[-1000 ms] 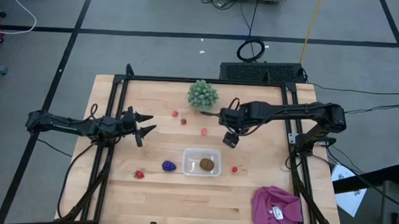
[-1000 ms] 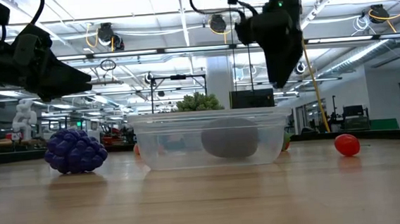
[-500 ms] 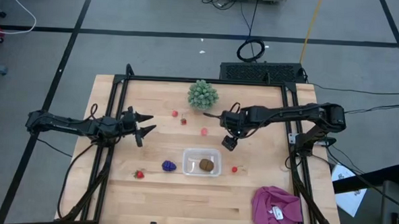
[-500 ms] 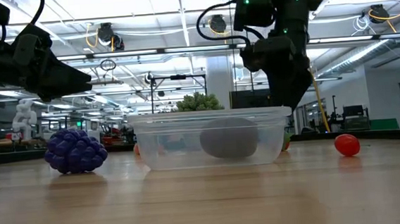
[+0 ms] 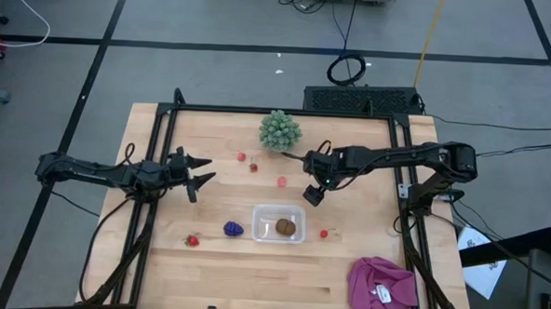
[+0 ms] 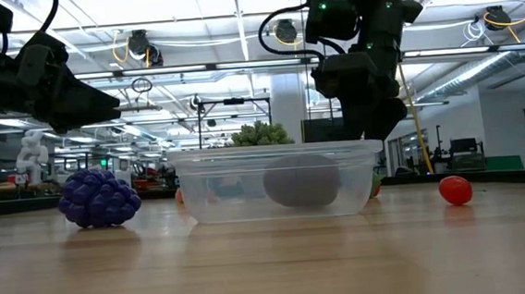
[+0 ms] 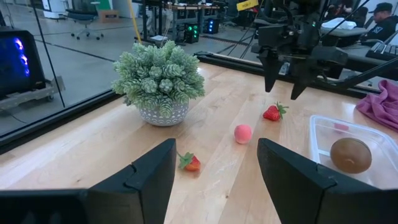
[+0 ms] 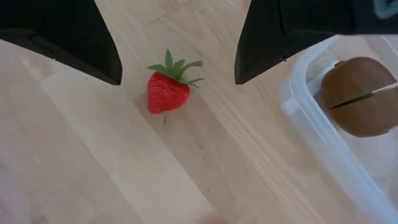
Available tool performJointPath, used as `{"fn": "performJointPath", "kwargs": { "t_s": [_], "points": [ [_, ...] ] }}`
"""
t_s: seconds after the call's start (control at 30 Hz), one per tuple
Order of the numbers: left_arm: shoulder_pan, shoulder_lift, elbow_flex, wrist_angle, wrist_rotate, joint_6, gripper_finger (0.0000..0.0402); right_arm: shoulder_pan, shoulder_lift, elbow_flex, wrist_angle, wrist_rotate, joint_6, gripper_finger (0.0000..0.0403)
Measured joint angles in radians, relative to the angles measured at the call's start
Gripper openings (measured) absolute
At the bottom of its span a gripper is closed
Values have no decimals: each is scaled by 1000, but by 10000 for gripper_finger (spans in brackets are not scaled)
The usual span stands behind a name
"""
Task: Pick and placing Produce into tupperware
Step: Put the right red strawberry into the transparent bin
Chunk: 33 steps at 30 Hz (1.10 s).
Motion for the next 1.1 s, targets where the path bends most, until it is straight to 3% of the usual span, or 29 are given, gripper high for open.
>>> {"fn": "performJointPath", "kwargs": {
  "t_s": [0.57, 1.1],
  "points": [
    [0, 0, 0, -1, 0, 0, 230, -6, 172, 0, 32, -26, -12, 302],
    [0, 0, 0, -1, -1, 17, 230, -6, 182, 0, 51, -26, -11, 302]
  ]
}}
